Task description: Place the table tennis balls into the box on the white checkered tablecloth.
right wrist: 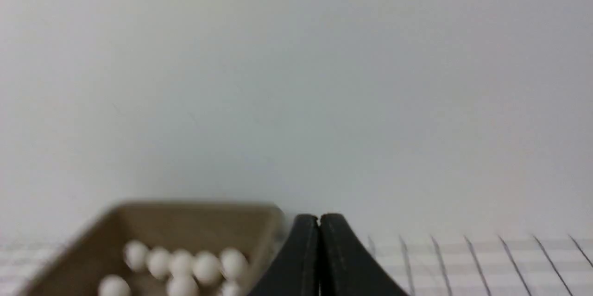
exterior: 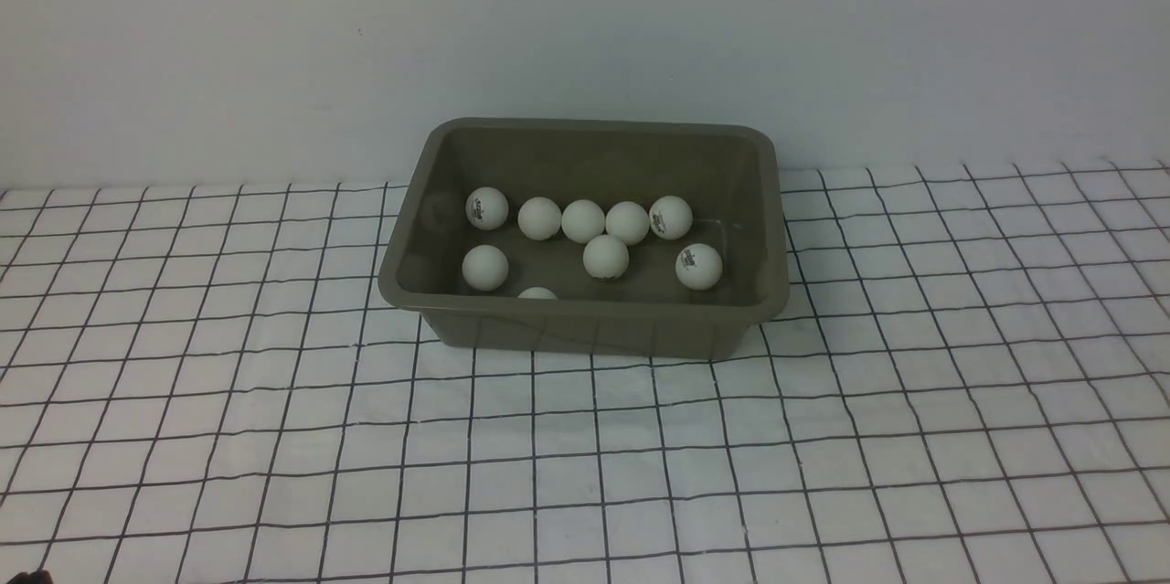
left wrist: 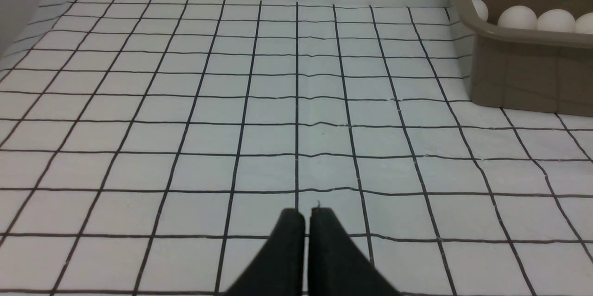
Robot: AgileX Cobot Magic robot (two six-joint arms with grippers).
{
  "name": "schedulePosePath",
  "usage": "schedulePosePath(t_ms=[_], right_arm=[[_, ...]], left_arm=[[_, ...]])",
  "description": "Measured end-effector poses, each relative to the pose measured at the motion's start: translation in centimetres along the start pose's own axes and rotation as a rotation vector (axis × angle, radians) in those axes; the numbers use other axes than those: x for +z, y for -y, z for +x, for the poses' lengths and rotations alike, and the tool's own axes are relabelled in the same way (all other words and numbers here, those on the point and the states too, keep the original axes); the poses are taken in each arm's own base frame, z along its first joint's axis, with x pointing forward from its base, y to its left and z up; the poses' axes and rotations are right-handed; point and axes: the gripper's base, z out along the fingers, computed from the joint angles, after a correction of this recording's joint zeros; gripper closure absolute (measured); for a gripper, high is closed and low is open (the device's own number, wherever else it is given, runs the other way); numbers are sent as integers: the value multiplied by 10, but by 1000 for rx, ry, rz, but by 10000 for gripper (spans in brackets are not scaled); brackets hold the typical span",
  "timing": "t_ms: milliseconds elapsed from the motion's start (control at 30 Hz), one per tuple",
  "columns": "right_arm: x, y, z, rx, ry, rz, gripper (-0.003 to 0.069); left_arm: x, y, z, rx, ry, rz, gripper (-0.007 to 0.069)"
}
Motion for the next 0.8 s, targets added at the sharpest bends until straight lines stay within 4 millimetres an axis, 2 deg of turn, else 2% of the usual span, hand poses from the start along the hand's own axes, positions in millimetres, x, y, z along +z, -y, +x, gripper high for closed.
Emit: schedulePosePath(t_ms=[67, 167, 267, 367, 467, 800], right_arm=[[3, -13, 3, -16, 144, -103, 676], [5, -26, 21, -75, 266, -215, 676], [7, -31, 48, -81, 261, -271, 676], [10, -28, 69, -11, 203, -256, 676], [11, -25, 80, 50, 164, -231, 676], [11, -23, 82, 172, 165, -220, 676]], left_arm=[[0, 0, 0, -1, 0, 0, 629], [0, 0, 0, -1, 0, 0, 629], [0, 0, 0, -1, 0, 0, 629], [0, 0, 0, -1, 0, 0, 629], [0, 0, 0, -1, 0, 0, 629], [0, 0, 0, -1, 0, 0, 629]])
